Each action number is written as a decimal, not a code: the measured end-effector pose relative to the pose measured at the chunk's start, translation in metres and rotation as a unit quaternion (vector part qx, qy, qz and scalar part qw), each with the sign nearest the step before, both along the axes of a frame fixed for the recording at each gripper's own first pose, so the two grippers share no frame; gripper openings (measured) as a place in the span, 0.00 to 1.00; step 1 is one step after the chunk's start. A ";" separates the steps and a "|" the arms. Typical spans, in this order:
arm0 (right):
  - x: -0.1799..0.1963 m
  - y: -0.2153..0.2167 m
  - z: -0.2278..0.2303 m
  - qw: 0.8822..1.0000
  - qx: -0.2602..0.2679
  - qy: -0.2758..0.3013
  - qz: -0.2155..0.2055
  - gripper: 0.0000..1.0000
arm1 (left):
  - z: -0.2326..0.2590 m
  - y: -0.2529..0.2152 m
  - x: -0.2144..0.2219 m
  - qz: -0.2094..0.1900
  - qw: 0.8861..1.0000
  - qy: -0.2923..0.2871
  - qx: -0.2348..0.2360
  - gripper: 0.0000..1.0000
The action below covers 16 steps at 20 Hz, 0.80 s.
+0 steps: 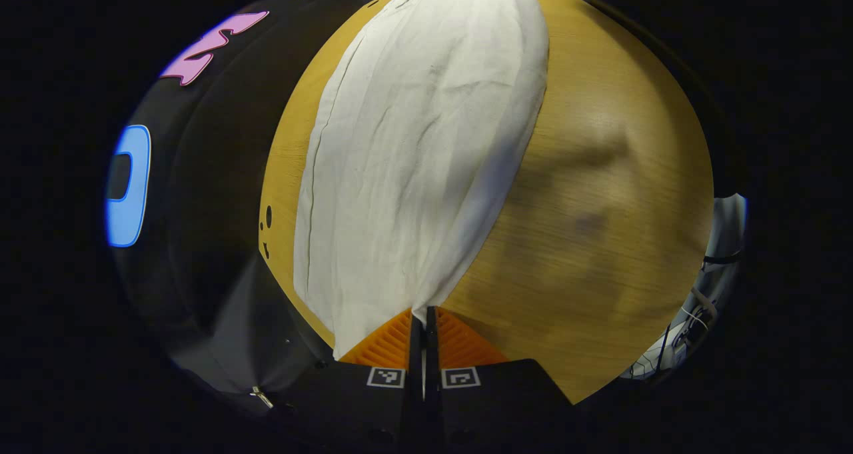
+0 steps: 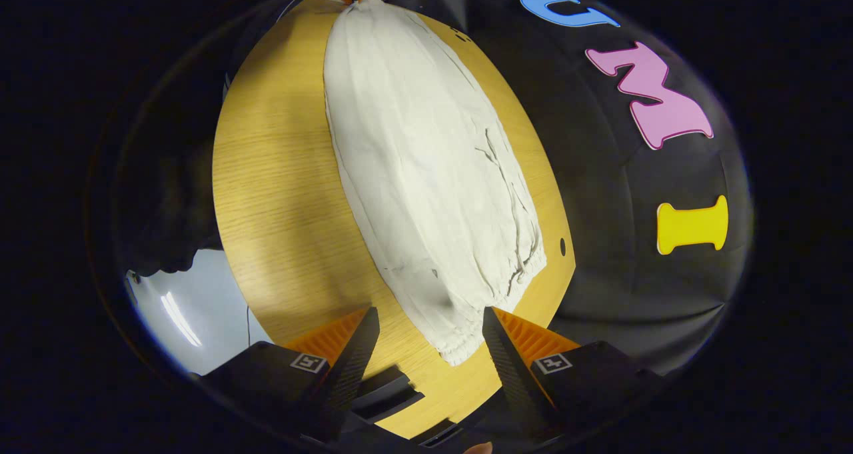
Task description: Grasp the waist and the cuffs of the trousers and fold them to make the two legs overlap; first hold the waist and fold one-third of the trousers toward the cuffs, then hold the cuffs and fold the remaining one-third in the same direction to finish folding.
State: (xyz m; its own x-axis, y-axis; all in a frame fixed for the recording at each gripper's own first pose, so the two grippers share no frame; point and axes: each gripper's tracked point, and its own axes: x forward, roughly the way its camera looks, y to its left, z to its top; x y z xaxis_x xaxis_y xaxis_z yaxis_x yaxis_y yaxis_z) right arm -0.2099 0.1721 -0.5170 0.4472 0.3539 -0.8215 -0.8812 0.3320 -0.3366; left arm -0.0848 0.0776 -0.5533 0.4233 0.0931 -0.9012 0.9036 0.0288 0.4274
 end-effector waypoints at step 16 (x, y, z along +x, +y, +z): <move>0.045 0.030 -0.033 0.998 -0.024 -0.003 0.054 0.11 | -0.001 0.000 0.001 0.014 1.000 -0.001 0.006 0.06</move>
